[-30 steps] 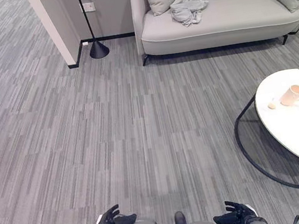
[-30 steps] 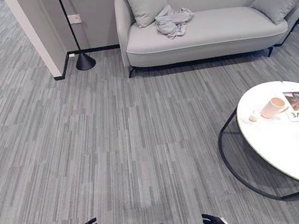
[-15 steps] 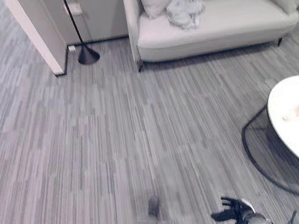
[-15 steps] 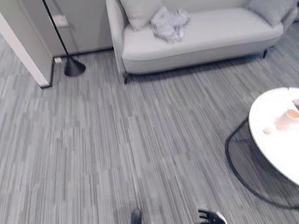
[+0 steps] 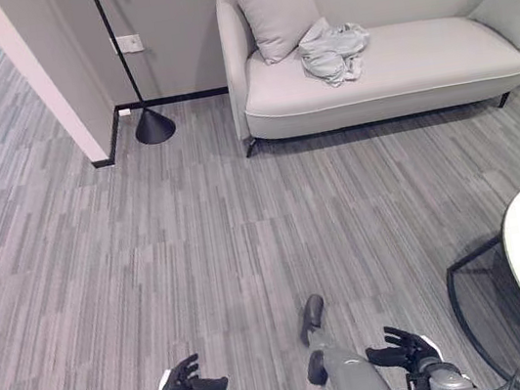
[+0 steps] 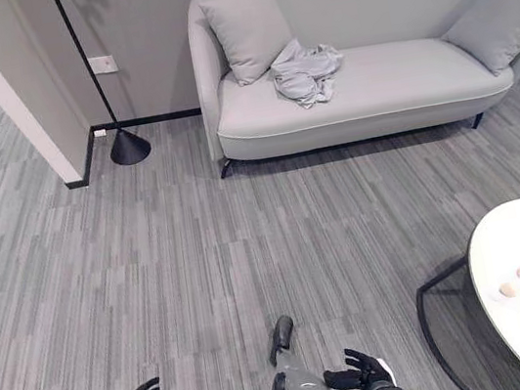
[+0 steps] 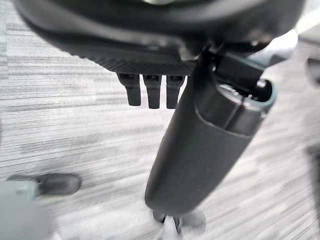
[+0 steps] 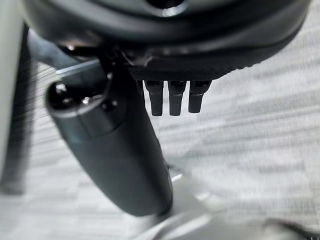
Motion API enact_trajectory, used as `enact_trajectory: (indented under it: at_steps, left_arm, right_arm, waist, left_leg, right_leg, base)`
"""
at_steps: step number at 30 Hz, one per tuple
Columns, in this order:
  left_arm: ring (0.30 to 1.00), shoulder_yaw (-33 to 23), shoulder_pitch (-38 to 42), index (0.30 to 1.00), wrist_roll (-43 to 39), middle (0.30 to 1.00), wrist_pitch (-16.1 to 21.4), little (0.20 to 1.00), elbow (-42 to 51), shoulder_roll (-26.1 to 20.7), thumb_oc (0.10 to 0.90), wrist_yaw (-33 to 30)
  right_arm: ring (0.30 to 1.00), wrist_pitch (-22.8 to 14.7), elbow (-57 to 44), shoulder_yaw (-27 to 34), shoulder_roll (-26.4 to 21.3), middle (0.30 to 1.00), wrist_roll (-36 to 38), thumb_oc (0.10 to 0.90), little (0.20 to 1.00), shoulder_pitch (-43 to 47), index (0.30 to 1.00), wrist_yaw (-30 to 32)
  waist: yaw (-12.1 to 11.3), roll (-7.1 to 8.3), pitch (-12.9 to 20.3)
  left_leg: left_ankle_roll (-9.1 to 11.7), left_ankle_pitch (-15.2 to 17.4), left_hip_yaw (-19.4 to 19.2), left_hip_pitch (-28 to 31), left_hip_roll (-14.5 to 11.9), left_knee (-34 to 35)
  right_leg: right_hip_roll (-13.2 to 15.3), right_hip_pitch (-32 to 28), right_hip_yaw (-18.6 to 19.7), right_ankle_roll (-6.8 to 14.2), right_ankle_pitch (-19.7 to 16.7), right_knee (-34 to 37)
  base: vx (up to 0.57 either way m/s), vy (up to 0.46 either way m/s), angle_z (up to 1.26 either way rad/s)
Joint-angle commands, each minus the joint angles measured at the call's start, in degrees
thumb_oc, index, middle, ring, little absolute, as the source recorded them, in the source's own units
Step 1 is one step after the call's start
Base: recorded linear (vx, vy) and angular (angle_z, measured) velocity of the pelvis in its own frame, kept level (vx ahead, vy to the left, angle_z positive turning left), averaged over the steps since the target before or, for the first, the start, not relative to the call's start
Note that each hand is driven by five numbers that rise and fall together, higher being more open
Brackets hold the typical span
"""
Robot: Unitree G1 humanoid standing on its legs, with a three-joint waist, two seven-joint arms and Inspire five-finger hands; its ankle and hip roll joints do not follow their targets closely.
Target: Hang the clothes on the sofa on the clothes rack.
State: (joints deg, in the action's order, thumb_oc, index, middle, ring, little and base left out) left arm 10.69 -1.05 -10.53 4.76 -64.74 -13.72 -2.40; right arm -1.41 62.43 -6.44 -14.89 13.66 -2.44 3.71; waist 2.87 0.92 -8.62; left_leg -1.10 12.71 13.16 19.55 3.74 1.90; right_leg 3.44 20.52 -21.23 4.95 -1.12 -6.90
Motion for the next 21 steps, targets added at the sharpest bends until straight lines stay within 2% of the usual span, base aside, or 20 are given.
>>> enact_trajectory:
  at_steps: [1,2,3,4,5,6,7,8,9,11,12,13,14,15,16,17,18,19,20,21]
  left_arm:
    - [0.900,-0.36,1.68,0.900,1.40,0.900,2.18,0.900,1.09,-2.44,0.800,0.46]
    - [0.900,-0.32,1.13,0.900,-0.41,0.900,1.46,0.900,1.70,-2.22,0.800,0.43]
    - [0.900,-0.43,1.07,0.900,-0.53,0.900,1.11,0.900,1.50,-2.23,0.800,0.40]
    - [0.900,-0.43,1.11,0.900,-0.53,0.900,1.10,0.900,1.49,-2.26,0.800,0.41]
    - [0.900,-0.78,0.80,0.900,-1.42,0.900,1.25,0.900,1.68,-2.22,0.800,0.09]
    - [0.900,-1.13,0.38,0.900,-2.31,0.900,1.33,0.900,2.06,-2.17,0.800,-0.01]
    - [0.900,-1.82,0.02,0.900,-3.37,0.900,1.63,0.900,2.41,-2.10,0.800,-0.12]
    - [0.900,-2.08,-1.03,0.900,-3.78,0.900,1.69,0.900,3.18,-1.89,0.800,-0.12]
    - [0.900,-2.26,-2.21,0.900,-4.43,0.900,2.10,0.900,4.32,-1.65,0.800,-0.05]
    - [0.900,-2.46,-3.75,0.900,-4.50,0.900,2.22,0.900,5.52,-1.74,0.800,-0.04]
    - [0.900,-2.31,-3.63,0.900,-4.14,0.900,2.28,0.900,4.98,-1.58,0.800,-0.35]
    - [0.900,-2.44,-3.45,0.900,-3.61,0.900,2.28,0.900,4.60,-1.66,0.800,-0.49]
    - [0.900,-2.86,-3.50,0.900,-3.58,0.900,2.08,0.900,4.78,-1.80,0.800,-0.47]
    - [0.900,-4.52,-4.40,0.900,-3.91,0.900,2.10,0.900,5.30,-2.21,0.800,-0.56]
    - [0.900,-5.63,-5.31,0.900,-4.13,0.900,2.20,0.900,4.99,-2.24,0.800,-0.61]
    - [0.900,-6.65,-6.86,0.900,-4.30,0.900,2.34,0.900,4.04,-2.24,0.800,-0.69]
    - [0.900,-6.58,-6.77,0.900,-3.86,0.900,1.91,0.900,3.15,-2.24,0.800,-0.62]
    - [0.900,-7.29,-7.04,0.900,-4.65,0.900,1.90,0.900,2.62,-2.76,0.800,-0.63]
    - [0.900,-7.51,-6.66,0.900,-4.88,0.900,1.35,0.900,1.80,-2.97,0.800,-0.45]
    - [0.900,-7.33,-5.62,0.900,-4.72,0.900,0.92,0.900,1.97,-3.75,0.800,-0.66]
  right_arm:
    - [0.900,-1.87,-1.27,-1.41,-4.37,0.900,-0.44,0.800,0.900,1.89,0.900,0.77]
    - [0.900,-1.78,-1.70,-1.78,-5.85,0.900,0.71,0.800,0.900,3.18,0.900,1.50]
    - [0.900,-1.37,-1.67,-2.16,-6.12,0.900,0.56,0.800,0.900,4.09,0.900,1.84]
    - [0.900,-1.37,-1.66,-2.14,-6.09,0.900,0.56,0.800,0.900,4.12,0.900,1.84]
    - [0.900,-1.28,-1.91,-3.00,-6.21,0.900,0.36,0.800,0.900,4.69,0.900,1.83]
    - [0.900,-1.10,-2.30,-3.52,-6.17,0.900,0.19,0.800,0.900,5.03,0.900,1.62]
    - [0.900,-1.16,-2.79,-4.16,-6.36,0.900,-0.12,0.800,0.900,5.53,0.900,1.39]
    - [0.900,-1.17,-3.92,-4.64,-6.51,0.900,-0.20,0.800,0.900,6.01,0.900,1.11]
    - [0.900,-1.56,-4.87,-5.23,-6.95,0.900,-0.11,0.800,0.900,7.03,0.900,0.91]
    - [0.900,-1.98,-6.05,-6.86,-7.59,0.900,-1.01,0.800,0.900,8.47,0.900,0.79]
    - [0.900,-2.20,-6.58,-7.30,-7.59,0.900,-1.16,0.800,0.900,9.04,0.900,1.06]
    - [0.900,-2.40,-7.52,-7.77,-7.37,0.900,-1.53,0.800,0.900,9.53,0.900,1.18]
    - [0.900,-2.37,-8.37,-8.22,-7.13,0.900,-2.09,0.800,0.900,9.66,0.900,1.36]
    - [0.900,-1.66,-9.62,-9.35,-6.52,0.900,-3.50,0.800,0.900,10.13,0.900,0.51]
    - [0.900,-1.60,-10.57,-9.81,-5.76,0.900,-4.39,0.800,0.900,10.07,0.900,-0.18]
    - [0.900,-2.03,-9.33,-10.26,-5.01,0.900,-5.53,0.800,0.900,9.75,0.900,-0.71]
    - [0.900,-1.74,-8.73,-10.52,-4.40,0.900,-6.59,0.800,0.900,9.61,0.900,-0.51]
    - [0.900,-1.63,-8.33,-11.14,-3.50,0.900,-6.53,0.800,0.900,9.34,0.900,-1.07]
    - [0.900,-1.62,-8.28,-11.35,-2.99,0.900,-6.42,0.800,0.900,9.00,0.900,-1.16]
    - [0.900,-0.86,-8.91,-11.05,-2.56,0.900,-7.63,0.800,0.900,7.63,0.900,-1.18]
  waist:
    - [-0.12,0.73,-0.50]
    - [-2.90,1.81,-3.47]
    - [-4.76,2.74,-4.84]
    - [-4.67,2.77,-4.69]
    - [-6.92,3.31,-5.20]
    - [-8.61,3.79,-5.61]
    - [-10.51,4.27,-5.85]
    - [-12.19,4.68,-5.87]
    - [-13.82,3.90,-5.46]
    - [-15.70,2.91,-5.06]
    - [-15.92,2.72,-5.20]
    - [-15.98,2.57,-4.99]
    - [-16.44,2.16,-4.40]
    - [-17.72,1.84,-2.86]
    - [-18.85,2.48,-1.56]
    - [-21.63,4.15,0.62]
    - [-22.30,5.02,1.12]
    - [-22.70,6.18,0.89]
    - [-22.00,5.79,0.16]
    - [-18.04,3.32,-1.70]
  left_leg:
    - [4.45,-13.99,-2.87,0.53,-5.71,-11.55]
    - [3.94,-23.06,-2.78,-16.16,-2.75,-42.71]
    - [2.03,-20.29,-1.89,-23.09,0.61,-49.06]
    - [2.03,-20.31,-1.82,-23.48,0.69,-49.29]
    - [0.46,-17.03,-2.17,-27.44,3.59,-47.96]
    - [-0.26,-15.41,-2.44,-30.76,4.98,-47.47]
    - [-0.71,-13.97,-0.93,-33.19,7.07,-41.01]
    - [-1.02,-13.83,-0.54,-34.25,8.21,-31.95]
    - [-0.79,-15.35,0.92,-33.99,8.61,-19.48]
    - [-0.10,-19.68,-0.14,-35.32,6.98,0.88]
    - [1.07,-19.49,-5.46,-40.23,6.84,3.10]
    - [1.35,-18.52,-12.48,-42.63,6.19,3.10]
    - [1.02,-19.28,-17.20,-42.67,5.14,3.10]
    - [-0.04,-20.40,-17.65,-39.69,4.50,3.10]
    - [-0.49,-21.63,-15.52,-37.69,5.31,3.10]
    - [-0.56,-25.26,-13.57,-36.33,5.90,3.10]
    - [-0.71,-26.21,-13.52,-34.95,5.31,3.10]
    - [-1.88,-26.62,-12.74,-32.52,5.19,3.10]
    - [-2.52,-25.92,-11.41,-29.86,4.44,3.10]
    - [-4.67,-22.49,-7.15,-22.56,2.90,3.10]
  right_leg:
    - [-4.01,-9.52,7.24,0.12,-11.97,11.90]
    - [-5.16,-16.96,11.85,-3.91,-7.77,11.90]
    - [-5.15,-19.21,13.89,-4.51,-6.40,11.90]
    - [-5.10,-18.96,13.81,-4.49,-6.46,11.90]
    - [-5.55,-21.48,16.31,-4.73,-5.28,11.90]
    - [-5.50,-23.41,18.13,-4.73,-4.83,11.90]
    - [-5.89,-24.68,20.18,-4.62,-3.92,11.90]
    - [-6.00,-26.41,21.65,-4.47,-3.06,11.90]
    - [-7.58,-28.28,22.75,-4.34,-1.73,11.90]
    - [-9.59,-32.06,24.02,-4.87,1.14,11.90]
    - [-10.28,-33.87,24.71,-5.07,2.22,11.90]
    - [-10.78,-36.15,25.26,-5.26,3.11,11.90]
    - [-11.28,-38.07,25.77,-5.48,4.03,11.90]
    - [-10.92,-40.62,27.65,-5.75,5.15,11.90]
    - [-9.26,-42.62,28.11,-5.37,5.52,11.90]
    - [-6.00,-42.95,26.16,-3.17,0.84,7.80]
    - [-4.23,-41.36,24.14,-0.45,-2.09,2.41]
    - [-2.24,-38.58,24.10,3.67,-9.75,-6.94]
    - [-1.77,-35.31,24.31,4.99,-15.70,-17.38]
    - [-1.44,-24.16,23.59,2.71,-16.26,-35.63]
  base:
    - [1.37,-0.568,0.19]
    - [0.98,-0.507,0.00]
    - [0.69,-0.392,-0.37]
    - [0.39,-0.150,-0.64]
    - [0.38,-0.058,-0.81]
    - [0.61,-0.073,-1.19]
    - [0.58,-0.040,-1.35]
    - [0.66,-0.029,-1.60]
    - [0.67,-0.022,-1.31]
    - [0.69,-0.014,-0.90]
    - [0.68,0.016,-0.36]
    - [0.68,0.057,-0.26]
    - [0.79,0.104,-0.14]
    - [0.83,0.126,-0.31]
    - [0.93,0.137,-0.63]
    - [0.80,0.113,-0.72]
    - [0.77,0.081,-1.00]
    - [0.63,0.069,-1.31]
    - [0.80,0.190,-1.56]
    - [0.56,0.175,-1.20]
